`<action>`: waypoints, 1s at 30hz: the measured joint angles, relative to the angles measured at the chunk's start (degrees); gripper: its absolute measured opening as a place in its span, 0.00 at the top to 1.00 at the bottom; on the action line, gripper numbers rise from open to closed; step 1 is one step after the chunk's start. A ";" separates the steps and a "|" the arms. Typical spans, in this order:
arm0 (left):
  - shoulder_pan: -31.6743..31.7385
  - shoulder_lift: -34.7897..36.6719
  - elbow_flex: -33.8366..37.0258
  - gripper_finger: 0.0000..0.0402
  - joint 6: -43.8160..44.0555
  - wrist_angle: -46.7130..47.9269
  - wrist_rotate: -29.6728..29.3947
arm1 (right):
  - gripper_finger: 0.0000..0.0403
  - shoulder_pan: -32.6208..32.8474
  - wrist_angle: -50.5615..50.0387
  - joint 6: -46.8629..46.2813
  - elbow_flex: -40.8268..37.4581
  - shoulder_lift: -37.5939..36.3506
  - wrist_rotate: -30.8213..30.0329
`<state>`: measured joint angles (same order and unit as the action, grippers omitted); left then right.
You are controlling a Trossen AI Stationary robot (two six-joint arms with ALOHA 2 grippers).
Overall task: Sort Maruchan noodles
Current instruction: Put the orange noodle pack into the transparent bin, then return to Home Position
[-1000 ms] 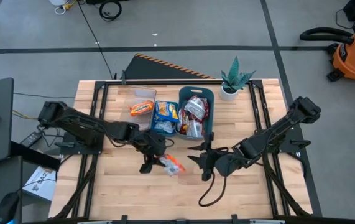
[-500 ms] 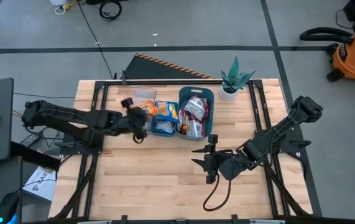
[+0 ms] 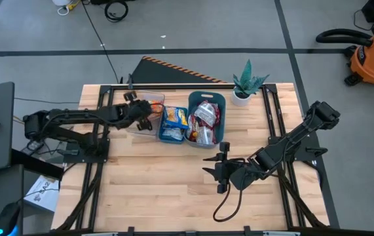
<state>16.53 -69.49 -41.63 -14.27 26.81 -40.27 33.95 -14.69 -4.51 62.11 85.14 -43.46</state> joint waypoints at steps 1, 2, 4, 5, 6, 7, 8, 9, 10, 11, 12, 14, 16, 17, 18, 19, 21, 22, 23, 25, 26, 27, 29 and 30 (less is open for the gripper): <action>0.76 0.00 1.04 0.73 -2.13 -3.03 0.88 | 0.62 0.00 0.39 0.02 0.00 0.00 0.02; 1.52 0.00 1.95 0.73 -4.18 -6.15 1.12 | 0.62 0.00 0.53 0.02 0.00 0.00 0.02; 2.76 0.00 3.26 0.73 -7.31 -10.64 0.91 | 0.62 0.00 0.71 0.07 0.00 0.00 0.02; 3.16 0.00 3.47 0.73 -8.17 -11.02 0.50 | 0.62 0.00 0.76 0.05 0.00 0.00 0.04; 3.43 0.00 3.50 0.72 -8.75 -10.89 -0.26 | 0.62 0.00 0.76 0.04 0.00 0.00 0.03; 3.57 0.00 3.50 0.71 -8.89 -10.88 -1.42 | 0.62 0.01 0.76 0.09 0.00 0.00 0.04; 3.57 0.00 3.50 0.69 -8.87 -10.83 -2.60 | 0.62 0.05 0.76 0.13 0.00 0.00 0.04; 3.57 0.00 3.50 0.66 -8.83 -10.63 -3.81 | 0.62 0.09 0.76 0.18 0.00 0.00 0.04; 3.53 0.00 3.50 0.62 -8.68 -10.42 -4.89 | 0.62 0.09 0.76 0.36 -0.02 0.00 0.07; 3.45 0.00 3.50 0.58 -8.47 -10.41 -5.59 | 0.62 0.09 0.77 0.47 -0.02 0.00 0.07; 3.26 0.00 3.45 0.54 -8.20 -10.42 -5.94 | 0.62 0.09 0.82 0.48 -0.02 0.00 0.07; 2.57 0.00 3.05 0.46 -7.87 -10.08 -6.11 | 0.62 0.04 0.82 0.41 -0.02 0.00 0.07; 1.31 0.02 1.88 0.38 -7.86 -8.32 -6.19 | 0.62 0.04 0.82 0.22 -0.02 0.00 0.07; 0.69 0.02 1.01 0.35 -7.51 -6.38 -6.10 | 0.62 0.04 0.82 0.20 -0.02 0.00 0.07; 0.11 0.02 -0.07 0.32 -6.94 -3.89 -6.01 | 0.62 0.04 0.82 0.20 -0.02 0.00 0.07; -0.51 0.02 -1.51 0.30 -5.57 -0.69 -5.96 | 0.62 0.05 0.82 0.20 -0.02 0.00 0.07; -1.71 0.02 -4.60 0.28 -1.11 6.55 -4.01 | 0.62 0.11 0.60 0.20 -0.02 0.00 0.07; -2.26 0.02 -6.25 0.28 1.90 10.25 -1.41 | 0.62 0.15 0.22 0.15 -0.02 0.00 0.07; -2.81 0.02 -7.78 0.28 4.97 13.59 2.12 | 0.62 0.17 -0.44 -0.23 -0.02 0.00 0.09; -3.91 0.22 -10.66 0.28 9.97 17.96 9.94 | 0.62 0.20 -2.27 -2.00 -0.02 0.00 0.09; -4.47 0.67 -11.60 0.28 11.87 19.40 13.56 | 0.62 0.20 -3.58 -3.26 -0.02 0.00 0.07; -5.21 1.17 -12.27 0.28 13.43 20.41 16.47 | 0.62 0.19 -5.02 -4.54 -0.02 0.00 0.07; -7.23 2.86 -12.28 0.28 15.76 20.28 20.08 | 0.62 0.21 -8.51 -7.40 -0.02 0.00 0.06; -8.59 4.15 -11.58 0.28 16.85 19.70 20.62 | 0.62 0.22 -10.14 -9.03 -0.08 0.00 -0.08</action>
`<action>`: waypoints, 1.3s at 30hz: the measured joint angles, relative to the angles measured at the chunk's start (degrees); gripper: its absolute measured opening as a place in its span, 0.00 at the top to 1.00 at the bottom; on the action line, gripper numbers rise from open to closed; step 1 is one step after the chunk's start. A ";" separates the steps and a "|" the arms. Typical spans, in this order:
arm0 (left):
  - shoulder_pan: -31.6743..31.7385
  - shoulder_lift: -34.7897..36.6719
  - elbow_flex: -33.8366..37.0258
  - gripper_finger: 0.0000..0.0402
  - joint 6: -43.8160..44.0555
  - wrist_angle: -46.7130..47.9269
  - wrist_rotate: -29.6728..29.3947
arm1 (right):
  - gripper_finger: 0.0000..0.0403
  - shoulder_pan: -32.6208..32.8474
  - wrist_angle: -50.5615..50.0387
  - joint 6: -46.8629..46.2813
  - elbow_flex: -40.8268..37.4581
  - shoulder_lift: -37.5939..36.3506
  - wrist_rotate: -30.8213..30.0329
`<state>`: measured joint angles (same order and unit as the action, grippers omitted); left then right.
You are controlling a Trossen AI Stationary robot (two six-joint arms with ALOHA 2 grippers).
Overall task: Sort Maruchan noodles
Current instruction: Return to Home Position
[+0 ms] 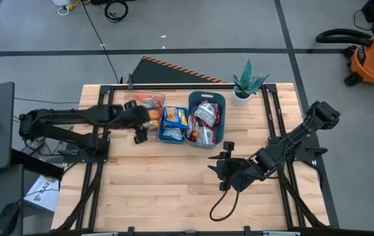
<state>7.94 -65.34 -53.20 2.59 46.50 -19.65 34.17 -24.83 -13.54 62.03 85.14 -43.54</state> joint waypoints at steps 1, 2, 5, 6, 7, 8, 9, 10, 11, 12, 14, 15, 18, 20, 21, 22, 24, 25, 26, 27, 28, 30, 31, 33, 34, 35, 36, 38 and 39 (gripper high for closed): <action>-1.47 1.45 1.09 0.28 0.75 -1.02 0.19 | 0.62 0.00 -0.85 -1.55 -0.34 -0.01 -0.32; -2.87 2.98 2.48 0.28 1.62 -2.25 0.35 | 0.62 -0.02 -1.11 -2.76 -1.07 -0.13 -0.58; -6.87 8.45 7.68 0.28 4.64 -6.32 0.40 | 0.62 0.00 -1.36 -5.12 -4.00 -1.04 -0.83; -8.05 10.30 9.34 0.28 5.84 -8.11 0.26 | 0.62 0.00 -1.36 -5.83 -4.99 -1.62 -0.82; -9.20 12.22 11.00 0.28 7.12 -9.86 0.26 | 0.62 0.00 -1.34 -6.41 -5.98 -2.38 -0.81; -10.22 14.04 12.72 0.28 8.25 -11.26 0.23 | 0.63 -0.01 -1.45 -7.10 -6.95 -3.42 -0.82; -11.22 15.69 14.36 0.28 9.37 -12.95 0.24 | 0.63 -0.01 -1.92 -7.78 -7.77 -4.65 -1.00; -12.15 17.40 15.92 0.28 10.47 -14.95 0.23 | 0.63 0.00 -2.33 -8.40 -8.45 -6.11 -1.60; -13.00 19.03 17.52 0.28 11.00 -17.23 0.30 | 0.63 0.00 -2.50 -8.71 -9.23 -7.79 -2.43; -13.72 20.68 19.11 0.28 11.69 -19.62 0.24 | 0.63 0.00 -2.44 -8.78 -10.07 -9.68 -3.23; -15.01 23.66 22.44 0.28 12.16 -25.12 -0.10 | 0.63 -0.21 -1.74 -8.51 -12.06 -13.65 -4.27; -15.61 25.06 24.19 0.28 12.24 -27.91 -0.49 | 0.63 -0.67 -0.51 -7.88 -13.21 -15.57 -4.68; -17.00 28.96 29.36 0.28 12.24 -36.76 -1.36 | 0.63 -2.68 6.42 -5.20 -18.41 -21.59 -3.09; -17.30 31.43 32.52 0.28 12.27 -40.70 -1.59 | 0.63 -4.64 12.46 -3.28 -22.53 -25.25 0.56; -17.33 32.39 33.81 0.28 12.30 -42.67 -1.60 | 0.63 -5.64 14.77 -2.79 -24.65 -27.10 2.26; -17.33 33.42 35.03 0.28 12.52 -44.28 -1.65 | 0.63 -6.62 16.87 -2.41 -26.59 -28.96 3.74; -17.33 35.99 37.35 0.28 12.80 -46.88 -1.69 | 0.63 -8.48 20.41 -1.59 -30.28 -32.87 5.39; -17.33 37.22 38.38 0.28 12.82 -48.46 -1.69 | 0.63 -9.31 21.56 -1.24 -32.15 -35.15 5.56; -17.33 38.59 39.40 0.28 12.62 -49.94 -1.67 | 0.63 -10.15 22.72 -0.89 -33.95 -37.19 5.54; -17.33 40.16 40.29 0.28 12.19 -50.70 -1.69 | 0.63 -11.05 24.15 -0.37 -35.61 -39.21 5.55; -17.31 41.54 41.03 0.28 11.92 -51.39 -1.69 | 0.63 -11.90 25.47 0.24 -37.26 -41.38 5.65; -17.19 44.18 42.22 0.28 10.78 -52.53 -1.95 | 0.63 -13.52 27.60 1.53 -40.47 -45.72 6.74; -17.11 45.47 42.83 0.28 10.19 -52.44 -2.11 | 0.63 -14.41 28.50 2.00 -41.88 -47.72 7.71; -17.01 47.30 44.01 0.28 8.67 -52.64 -2.68 | 0.63 -16.02 29.07 2.84 -44.77 -51.91 10.01; -17.00 48.41 44.53 0.28 8.14 -52.71 -2.76 | 0.63 -16.77 29.50 3.12 -46.04 -53.89 11.15; -17.00 49.26 44.90 0.28 7.32 -53.14 -2.72 | 0.63 -17.45 29.69 3.29 -47.22 -55.75 12.03; -17.04 49.86 45.08 0.28 6.25 -54.37 -2.34 | 0.63 -17.96 29.78 3.66 -48.57 -57.80 12.68; -17.27 51.52 45.14 0.28 2.23 -55.53 -1.73 | 0.63 -18.83 29.28 4.30 -51.45 -61.97 13.18; -17.32 52.25 45.17 0.28 -0.37 -55.57 -1.83 | 0.64 -19.31 29.38 4.32 -52.86 -64.19 13.08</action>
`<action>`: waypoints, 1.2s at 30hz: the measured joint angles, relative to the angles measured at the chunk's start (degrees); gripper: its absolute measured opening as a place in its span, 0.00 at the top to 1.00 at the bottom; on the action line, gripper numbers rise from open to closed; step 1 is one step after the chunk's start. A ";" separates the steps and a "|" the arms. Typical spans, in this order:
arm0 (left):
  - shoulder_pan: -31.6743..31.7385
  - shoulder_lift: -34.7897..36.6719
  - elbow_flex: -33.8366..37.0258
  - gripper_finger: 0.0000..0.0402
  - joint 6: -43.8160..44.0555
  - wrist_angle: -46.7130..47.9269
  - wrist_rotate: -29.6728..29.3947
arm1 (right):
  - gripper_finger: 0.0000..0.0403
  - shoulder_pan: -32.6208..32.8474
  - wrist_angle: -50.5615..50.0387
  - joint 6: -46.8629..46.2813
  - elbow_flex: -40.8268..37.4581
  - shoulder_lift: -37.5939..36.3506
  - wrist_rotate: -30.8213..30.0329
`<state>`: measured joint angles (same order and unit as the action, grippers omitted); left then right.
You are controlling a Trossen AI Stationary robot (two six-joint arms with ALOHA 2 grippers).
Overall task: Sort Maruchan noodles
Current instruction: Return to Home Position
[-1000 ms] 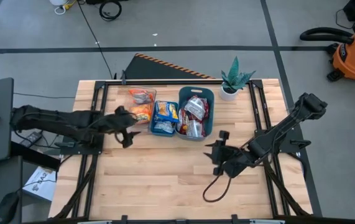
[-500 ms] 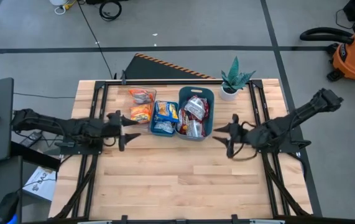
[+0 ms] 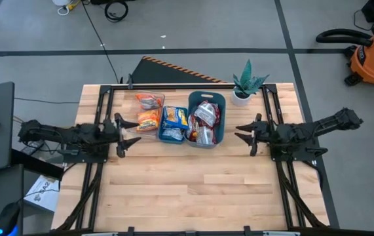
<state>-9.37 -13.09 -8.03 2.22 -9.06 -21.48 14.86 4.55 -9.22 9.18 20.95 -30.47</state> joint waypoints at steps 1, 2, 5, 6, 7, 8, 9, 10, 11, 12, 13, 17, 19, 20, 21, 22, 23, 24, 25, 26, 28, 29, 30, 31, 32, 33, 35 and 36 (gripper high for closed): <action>0.00 0.56 0.01 0.28 -2.42 0.01 -0.42 | 0.65 -0.52 0.15 -0.09 -1.31 -2.32 -0.47; 0.04 1.22 0.04 0.28 -4.57 0.00 -1.04 | 0.65 -1.07 0.13 -0.45 -2.62 -4.57 -1.00; 0.05 3.44 0.07 0.29 -8.66 -1.32 -1.51 | 0.67 -2.80 1.01 -1.34 -6.42 -10.71 -1.41; 0.05 3.97 0.07 0.30 -8.85 -1.61 -1.04 | 0.68 -3.18 1.09 -1.49 -7.47 -12.48 -1.35; 0.05 4.58 0.07 0.31 -8.87 -1.29 -0.29 | 0.68 -3.51 1.80 -1.50 -8.64 -14.35 -1.00; 0.05 5.15 0.07 0.32 -8.71 -0.92 0.50 | 0.68 -3.78 0.69 -1.54 -8.83 -15.92 -0.73; 0.05 5.70 0.07 0.33 -8.56 -0.56 1.09 | 0.68 -4.00 -0.09 -1.84 -8.84 -17.12 -0.58; 0.05 6.10 0.07 0.35 -8.14 -0.16 1.34 | 0.69 -4.10 0.21 -1.61 -8.84 -17.88 -0.42; 0.05 6.53 0.07 0.36 -7.49 0.67 1.39 | 0.69 -4.12 0.86 -1.07 -8.84 -18.62 0.07; 0.05 6.88 0.07 0.38 -6.88 1.55 1.45 | 0.69 -4.12 1.47 -0.45 -8.84 -19.28 0.31; 0.05 6.96 0.07 0.39 -5.89 1.78 1.84 | 0.69 -4.12 2.06 0.11 -8.84 -19.78 0.31; 0.03 6.92 1.11 0.46 -2.57 1.83 6.98 | 0.69 -4.09 3.69 0.07 -8.84 -20.63 -1.75; 0.00 7.19 3.43 0.49 -1.42 0.04 8.75 | 0.69 -4.09 4.25 -2.23 -8.84 -20.64 -2.77; -0.01 7.25 4.85 0.50 -1.12 -1.80 9.22 | 0.69 -4.09 4.47 -3.51 -8.84 -20.64 -2.81; -0.01 7.25 6.33 0.51 -0.88 -3.93 9.33 | 0.69 -4.09 4.48 -4.43 -8.84 -20.64 -2.81; -0.01 7.24 7.51 0.53 -0.51 -4.86 9.22 | 0.69 -4.09 4.43 -4.94 -8.84 -20.63 -2.79; 0.02 7.13 7.53 0.54 -0.43 -4.06 8.96 | 0.69 -4.09 4.42 -5.23 -8.84 -20.61 -2.79; 0.10 6.67 7.52 0.55 -1.03 -3.78 8.17 | 0.69 -4.09 4.44 -5.32 -8.84 -20.59 -2.81; 0.21 6.37 7.52 0.56 -1.50 -3.40 7.16 | 0.69 -4.09 4.43 -5.25 -8.84 -20.55 -2.81; 0.21 6.25 7.52 0.56 -1.80 -2.44 6.12 | 0.69 -4.09 4.39 -5.17 -8.84 -20.55 -2.80; 0.21 6.07 7.52 0.57 -1.73 -1.24 4.25 | 0.69 -4.09 4.45 -5.21 -8.84 -20.47 -2.79; 0.21 6.02 7.52 0.57 -1.41 -0.80 3.51 | 0.69 -4.09 4.41 -5.20 -8.84 -20.42 -2.75; 0.21 6.00 7.52 0.57 -1.41 -0.45 3.03 | 0.69 -4.08 4.39 -5.21 -8.84 -20.40 -2.72; 0.21 6.00 7.52 0.57 -1.40 -0.09 2.90 | 0.69 -4.09 4.46 -5.21 -8.84 -20.35 -2.70; 0.21 6.00 7.52 0.57 -1.37 0.04 2.83 | 0.69 -4.09 4.44 -5.21 -8.84 -20.22 -2.70; 0.21 6.00 7.52 0.57 -1.37 0.02 2.81 | 0.69 -4.09 4.34 -5.21 -8.84 -20.22 -2.62; 0.21 6.00 7.52 0.57 -1.39 0.02 2.81 | 0.69 -4.09 4.43 -5.21 -8.84 -20.22 -2.53; 0.21 6.00 7.52 0.57 -1.37 -0.02 2.81 | 0.69 -4.09 4.41 -5.21 -8.84 -20.22 -2.53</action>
